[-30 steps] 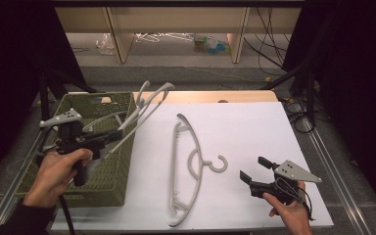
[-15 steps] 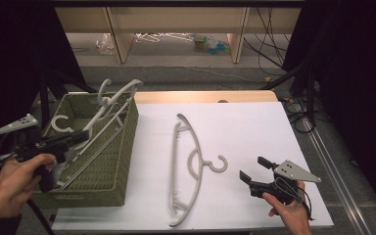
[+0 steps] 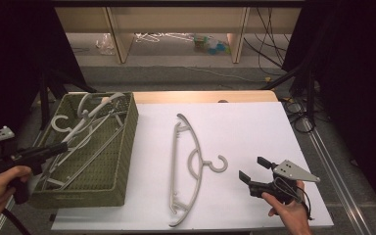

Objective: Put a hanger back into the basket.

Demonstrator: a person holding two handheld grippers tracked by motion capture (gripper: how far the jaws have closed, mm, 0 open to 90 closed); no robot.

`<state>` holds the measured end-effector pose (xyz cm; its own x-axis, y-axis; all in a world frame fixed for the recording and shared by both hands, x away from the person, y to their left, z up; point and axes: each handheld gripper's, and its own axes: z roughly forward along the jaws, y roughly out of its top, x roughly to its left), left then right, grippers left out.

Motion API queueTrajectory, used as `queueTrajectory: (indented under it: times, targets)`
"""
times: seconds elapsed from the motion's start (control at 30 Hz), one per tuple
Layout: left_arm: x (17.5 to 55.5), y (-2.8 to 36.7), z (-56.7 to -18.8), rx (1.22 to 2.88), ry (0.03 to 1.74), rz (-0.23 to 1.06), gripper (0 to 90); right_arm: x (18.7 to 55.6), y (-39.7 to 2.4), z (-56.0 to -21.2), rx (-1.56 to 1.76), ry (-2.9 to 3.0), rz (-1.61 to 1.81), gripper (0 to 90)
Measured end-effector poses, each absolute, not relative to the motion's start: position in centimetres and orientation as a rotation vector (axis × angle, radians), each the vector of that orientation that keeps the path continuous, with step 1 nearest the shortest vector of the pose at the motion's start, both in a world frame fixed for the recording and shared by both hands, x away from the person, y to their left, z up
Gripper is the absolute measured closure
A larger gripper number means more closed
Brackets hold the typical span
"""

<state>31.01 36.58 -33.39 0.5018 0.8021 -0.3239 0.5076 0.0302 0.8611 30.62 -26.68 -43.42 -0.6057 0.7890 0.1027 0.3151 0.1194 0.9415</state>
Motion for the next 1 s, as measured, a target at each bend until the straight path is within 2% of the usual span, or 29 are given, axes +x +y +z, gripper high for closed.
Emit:
queueTrajectory:
  times: [0.33, 0.6, 0.73, 1.0]
  targets:
    - [33.2, 36.2, -34.5, 1.688, 1.149, 0.274, 81.2, 30.6, -26.7, -43.4, 1.068, 1.980, 1.492, 17.0]
    - [35.8, 36.4, -36.1, 1.743, 1.216, 0.231, 81.1, 30.6, -26.7, -43.4, 1.065, 1.983, 1.497, 16.9]
    - [36.1, 36.6, -36.5, 1.730, 1.276, 0.237, 80.5, 30.6, -26.7, -43.4, 1.064, 1.984, 1.492, 17.0]
    - [36.9, 37.1, -36.0, 1.822, 1.338, 0.367, 78.8, 30.6, -26.6, -43.5, 1.064, 1.984, 1.495, 17.0]
